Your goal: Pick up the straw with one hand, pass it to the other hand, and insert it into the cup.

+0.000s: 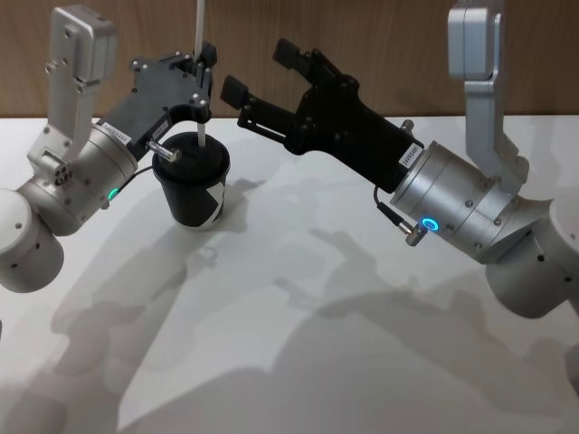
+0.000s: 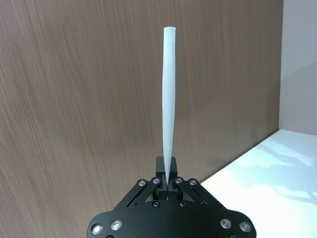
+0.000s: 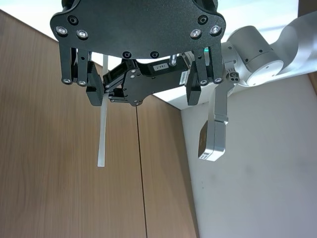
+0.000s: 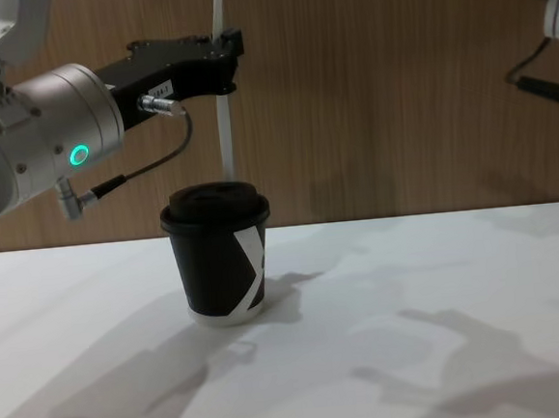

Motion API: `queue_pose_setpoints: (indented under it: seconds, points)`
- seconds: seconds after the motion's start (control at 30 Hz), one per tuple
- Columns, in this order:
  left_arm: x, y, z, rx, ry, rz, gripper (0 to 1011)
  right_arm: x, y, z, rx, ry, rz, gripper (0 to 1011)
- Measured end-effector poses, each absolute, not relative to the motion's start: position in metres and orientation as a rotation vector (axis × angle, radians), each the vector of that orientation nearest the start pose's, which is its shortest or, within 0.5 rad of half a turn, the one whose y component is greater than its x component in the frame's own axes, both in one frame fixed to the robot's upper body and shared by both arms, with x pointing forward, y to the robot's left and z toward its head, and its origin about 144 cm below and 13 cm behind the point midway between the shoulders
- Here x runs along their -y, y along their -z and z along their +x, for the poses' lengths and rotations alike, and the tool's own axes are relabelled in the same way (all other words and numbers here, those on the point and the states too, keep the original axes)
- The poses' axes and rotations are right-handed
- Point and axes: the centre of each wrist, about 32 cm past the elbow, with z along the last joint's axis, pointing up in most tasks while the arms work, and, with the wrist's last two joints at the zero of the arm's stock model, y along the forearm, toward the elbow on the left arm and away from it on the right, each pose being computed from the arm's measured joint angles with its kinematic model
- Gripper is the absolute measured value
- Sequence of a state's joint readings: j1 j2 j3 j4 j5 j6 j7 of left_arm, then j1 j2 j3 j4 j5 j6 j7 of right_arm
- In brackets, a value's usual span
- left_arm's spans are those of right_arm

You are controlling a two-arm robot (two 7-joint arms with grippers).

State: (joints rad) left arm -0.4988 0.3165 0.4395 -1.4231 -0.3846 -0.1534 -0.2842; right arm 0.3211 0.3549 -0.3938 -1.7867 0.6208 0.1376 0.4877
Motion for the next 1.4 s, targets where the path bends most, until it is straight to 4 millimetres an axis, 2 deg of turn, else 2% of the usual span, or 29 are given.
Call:
queue_pose_setpoints:
  seconds: [1.4]
  points:
    - [-0.204,-1.2566,0.5656,0.313,-0.909,-0.198,4,0.1906,-1.2881,0.4964,0.057,0.571,0.262,1001]
